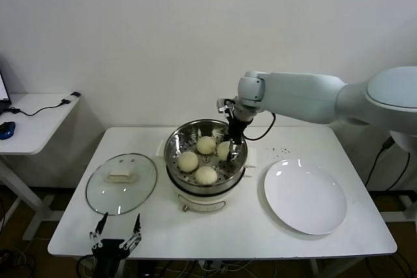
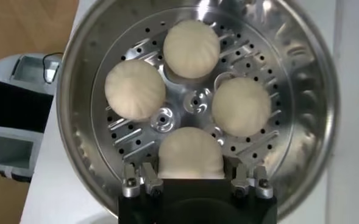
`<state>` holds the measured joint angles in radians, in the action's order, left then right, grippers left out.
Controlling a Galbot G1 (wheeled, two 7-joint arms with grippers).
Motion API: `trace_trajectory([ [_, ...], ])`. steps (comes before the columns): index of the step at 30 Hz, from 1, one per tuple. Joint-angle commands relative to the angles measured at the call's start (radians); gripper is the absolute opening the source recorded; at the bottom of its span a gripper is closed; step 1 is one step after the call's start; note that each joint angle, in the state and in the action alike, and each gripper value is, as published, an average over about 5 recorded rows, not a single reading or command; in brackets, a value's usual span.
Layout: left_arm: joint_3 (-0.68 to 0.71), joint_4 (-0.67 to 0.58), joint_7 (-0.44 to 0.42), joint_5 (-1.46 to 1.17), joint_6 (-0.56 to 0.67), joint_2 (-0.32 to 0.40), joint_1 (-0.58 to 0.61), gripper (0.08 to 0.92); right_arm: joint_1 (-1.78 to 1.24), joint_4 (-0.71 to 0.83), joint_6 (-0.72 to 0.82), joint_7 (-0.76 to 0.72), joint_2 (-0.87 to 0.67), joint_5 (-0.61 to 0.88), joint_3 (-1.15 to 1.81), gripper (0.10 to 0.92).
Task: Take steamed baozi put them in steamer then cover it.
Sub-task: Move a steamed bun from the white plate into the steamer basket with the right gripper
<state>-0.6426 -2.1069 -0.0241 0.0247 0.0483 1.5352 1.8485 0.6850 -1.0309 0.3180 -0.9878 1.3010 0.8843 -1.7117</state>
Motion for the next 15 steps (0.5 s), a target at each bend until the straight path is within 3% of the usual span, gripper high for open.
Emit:
trace_trajectory([
  [1, 0.002, 0.006, 0.0, 0.0, 0.0, 0.0, -0.002, 0.823, -0.06, 0.025, 0.007, 0.022, 0.034, -0.006, -0.01, 0.67],
  [15, 0.006, 0.002, 0.001, 0.007, 0.002, 0.0, 0.002, 0.823, -0.007, -0.034, 0.005, 0.033, -0.031, -0.003, 0.043, 0.821],
])
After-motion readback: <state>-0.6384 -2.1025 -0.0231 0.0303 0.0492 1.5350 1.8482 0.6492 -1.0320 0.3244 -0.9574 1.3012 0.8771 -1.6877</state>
